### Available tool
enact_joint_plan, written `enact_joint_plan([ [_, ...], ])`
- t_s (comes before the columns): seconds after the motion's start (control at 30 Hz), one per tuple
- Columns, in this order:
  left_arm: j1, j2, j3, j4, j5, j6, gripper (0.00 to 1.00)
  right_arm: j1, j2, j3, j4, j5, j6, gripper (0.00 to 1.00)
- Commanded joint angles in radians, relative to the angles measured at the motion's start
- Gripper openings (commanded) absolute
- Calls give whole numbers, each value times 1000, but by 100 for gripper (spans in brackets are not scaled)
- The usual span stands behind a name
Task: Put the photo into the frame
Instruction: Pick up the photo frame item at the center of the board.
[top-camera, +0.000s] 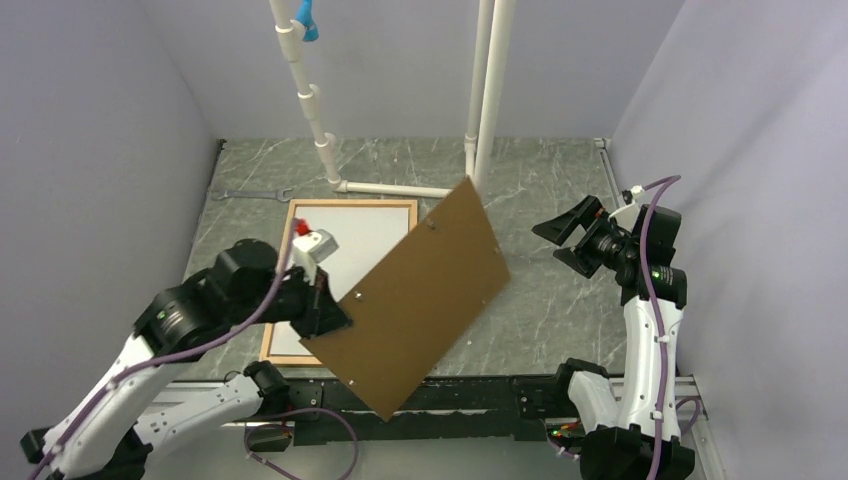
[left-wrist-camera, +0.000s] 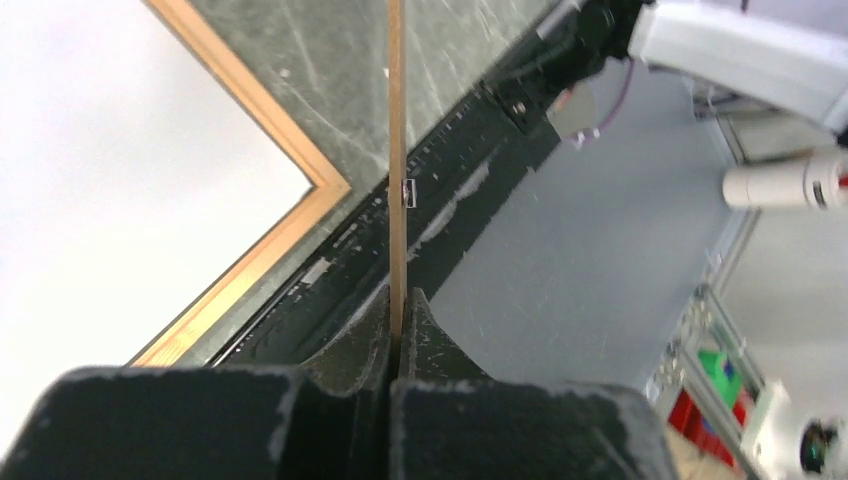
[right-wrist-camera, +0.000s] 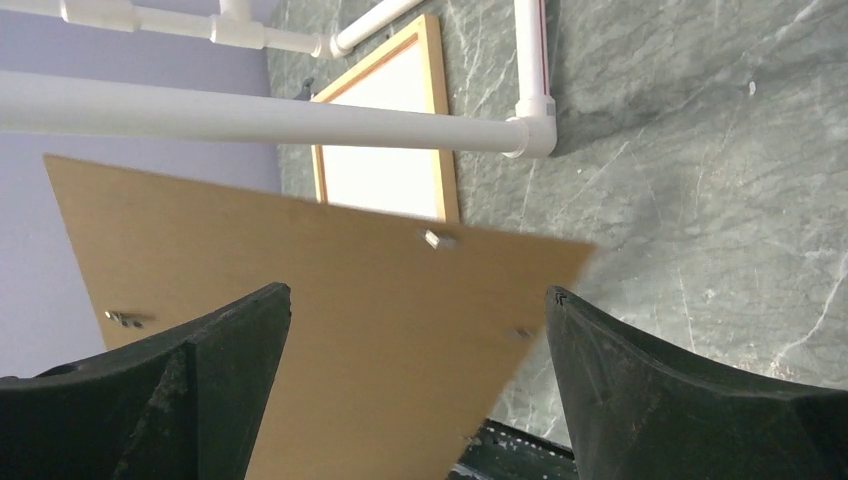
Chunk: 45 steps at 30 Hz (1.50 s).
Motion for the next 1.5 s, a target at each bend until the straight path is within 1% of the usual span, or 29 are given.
enact_joint_plan([
  [0.0,44,-109,14,-3,-193,-101,0,3,-8,-16,72,-34,3,99],
  [0.1,45,-140,-10,-10,-304,-161,0,3,-12,-44,98,-59,17,99],
  [0.27,46,-170,-36,1,-436,-244,0,11,-7,-70,94,-87,-5,99],
  [0.3,46,-180,-36,-1,-482,-262,0,16,-5,-76,92,-90,-15,99],
  [0.43,47,-236,-70,26,-586,-334,0,63,-17,-139,137,-101,-13,99],
  [0.5,47,-273,-121,79,-597,-373,0,113,-25,-183,182,-97,13,99],
  [0.57,48,-301,-195,164,-586,-416,0,169,-30,-226,225,-86,42,99],
  [0.63,47,-310,-249,211,-575,-444,0,216,-28,-267,259,-78,66,99],
  [0.73,47,-316,-301,251,-568,-479,0,275,-43,-330,315,-60,109,99],
  [0.83,48,-340,-321,263,-590,-501,0,327,-71,-390,359,-34,159,100],
  [1.0,49,-374,-323,258,-636,-499,0,394,-104,-508,471,-13,258,99],
  [1.1,48,-357,-295,243,-649,-462,0,437,-115,-539,515,16,293,99],
  [1.33,50,-298,-190,221,-702,-389,0,569,-70,-530,511,137,290,99],
  [1.47,57,-253,-125,217,-720,-351,0,679,-48,-513,494,271,287,99],
])
